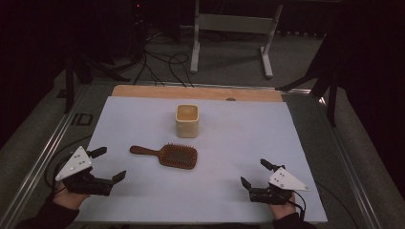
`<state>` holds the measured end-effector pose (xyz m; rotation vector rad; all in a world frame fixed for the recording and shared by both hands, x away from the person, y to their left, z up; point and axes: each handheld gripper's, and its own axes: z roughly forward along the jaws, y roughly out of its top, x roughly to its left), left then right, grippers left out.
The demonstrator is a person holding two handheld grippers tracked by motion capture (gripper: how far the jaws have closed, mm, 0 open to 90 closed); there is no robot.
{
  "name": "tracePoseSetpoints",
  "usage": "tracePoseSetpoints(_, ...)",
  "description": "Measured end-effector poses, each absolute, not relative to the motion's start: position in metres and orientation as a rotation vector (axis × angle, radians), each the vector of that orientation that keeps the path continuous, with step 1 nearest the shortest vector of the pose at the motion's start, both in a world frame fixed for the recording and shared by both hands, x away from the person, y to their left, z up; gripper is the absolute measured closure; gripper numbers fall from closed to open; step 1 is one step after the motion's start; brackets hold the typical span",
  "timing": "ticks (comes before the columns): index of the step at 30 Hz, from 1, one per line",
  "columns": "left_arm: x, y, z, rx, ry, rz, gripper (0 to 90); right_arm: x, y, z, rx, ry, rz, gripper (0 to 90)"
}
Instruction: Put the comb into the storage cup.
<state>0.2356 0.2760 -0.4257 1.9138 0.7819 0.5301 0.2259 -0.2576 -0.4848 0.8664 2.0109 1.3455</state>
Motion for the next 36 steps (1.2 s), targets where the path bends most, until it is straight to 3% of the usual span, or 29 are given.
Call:
tracePoseSetpoints(19, 0.277, 0.251, -0.400, 2.045, 0.728, 0.525, 0.2, 0.226, -0.257, -0.485, 0.868, 2.014, 1.351, 8.4)
tracePoseSetpoints(36, 0.317, 0.237, -0.414, 2.104, 0.771, 0.487, 2.2, 0.225, -0.257, -0.484, 0.860, 2.012, 1.352, 8.4)
